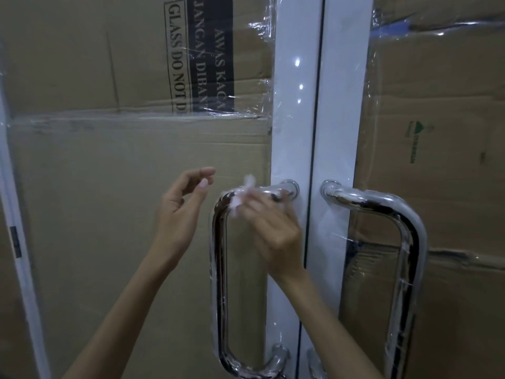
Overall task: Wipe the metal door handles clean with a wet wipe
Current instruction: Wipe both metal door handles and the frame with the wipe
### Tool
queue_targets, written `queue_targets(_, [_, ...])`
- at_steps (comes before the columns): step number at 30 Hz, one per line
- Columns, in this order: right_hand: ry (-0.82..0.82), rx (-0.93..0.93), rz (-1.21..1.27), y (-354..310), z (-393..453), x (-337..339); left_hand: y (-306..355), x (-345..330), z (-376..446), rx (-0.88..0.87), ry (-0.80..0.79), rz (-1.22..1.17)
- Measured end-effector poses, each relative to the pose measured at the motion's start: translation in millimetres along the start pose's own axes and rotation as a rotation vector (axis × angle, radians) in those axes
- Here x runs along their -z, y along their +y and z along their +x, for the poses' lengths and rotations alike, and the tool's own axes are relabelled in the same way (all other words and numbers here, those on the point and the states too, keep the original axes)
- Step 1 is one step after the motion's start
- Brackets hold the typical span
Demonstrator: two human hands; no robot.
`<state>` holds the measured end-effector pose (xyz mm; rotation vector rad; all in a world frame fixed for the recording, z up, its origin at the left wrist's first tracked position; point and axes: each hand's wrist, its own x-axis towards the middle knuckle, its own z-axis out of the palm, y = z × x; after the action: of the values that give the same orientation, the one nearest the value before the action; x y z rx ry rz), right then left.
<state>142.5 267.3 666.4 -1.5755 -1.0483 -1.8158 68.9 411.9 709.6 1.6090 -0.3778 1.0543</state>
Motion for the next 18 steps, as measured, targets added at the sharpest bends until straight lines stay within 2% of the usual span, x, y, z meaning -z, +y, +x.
queue_targets(3, [0.189, -0.527, 0.192, 10, 6, 10, -1, 16, -2, 0.003, 0.011, 0.031])
queue_targets(4, [0.201, -0.653, 0.244, 14, 12, 13, -2, 19, -3, 0.011, 0.008, 0.033])
queue_targets(5, [0.172, -0.692, 0.247, 14, 17, 16, -2, 21, -3, 0.022, 0.004, 0.030])
queue_targets(6, [0.110, -0.656, 0.226, 11, 22, 17, -3, 21, -2, 0.031, 0.000, 0.023])
queue_targets(10, [-0.230, -0.274, 0.090, -10, 35, 11, -6, 1, 4, 0.023, -0.045, 0.033])
queue_targets(11, [-0.277, -0.281, 0.069, -7, 41, 13, -6, -4, 6, 0.010, -0.061, 0.050])
queue_targets(15, [-0.372, -0.526, 0.023, 19, 48, 35, -8, -11, 10, -0.020, -0.087, 0.124])
queue_targets(18, [-0.389, -0.490, -0.033, 2, 46, 30, -6, -8, 21, 0.015, -0.111, 0.105])
